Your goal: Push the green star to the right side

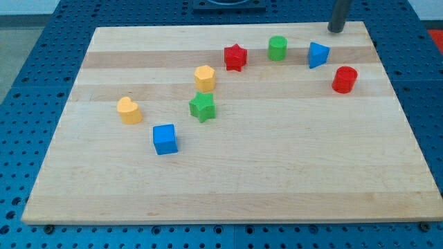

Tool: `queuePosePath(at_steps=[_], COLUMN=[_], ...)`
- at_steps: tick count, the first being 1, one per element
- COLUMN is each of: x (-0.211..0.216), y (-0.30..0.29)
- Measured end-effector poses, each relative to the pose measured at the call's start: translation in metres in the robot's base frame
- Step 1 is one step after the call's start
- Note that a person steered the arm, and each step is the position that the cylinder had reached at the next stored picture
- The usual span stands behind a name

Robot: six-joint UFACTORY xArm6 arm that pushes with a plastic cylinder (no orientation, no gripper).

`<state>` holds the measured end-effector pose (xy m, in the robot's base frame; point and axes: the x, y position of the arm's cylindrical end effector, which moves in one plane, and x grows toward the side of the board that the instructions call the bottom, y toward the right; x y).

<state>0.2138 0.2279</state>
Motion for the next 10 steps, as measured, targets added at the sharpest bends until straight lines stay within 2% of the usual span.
queuePosePath(at_steps=[1, 2, 3, 4, 5, 6, 7, 8, 9, 10], x=[-0.015, -0.010, -0.010, 0.056, 0.165, 0.219, 0.273, 0.316, 0.299, 0.267], y=[0.019, 0.116, 0.116, 0.116, 0.096, 0.118, 0.026, -0.114, -0.247, -0.325])
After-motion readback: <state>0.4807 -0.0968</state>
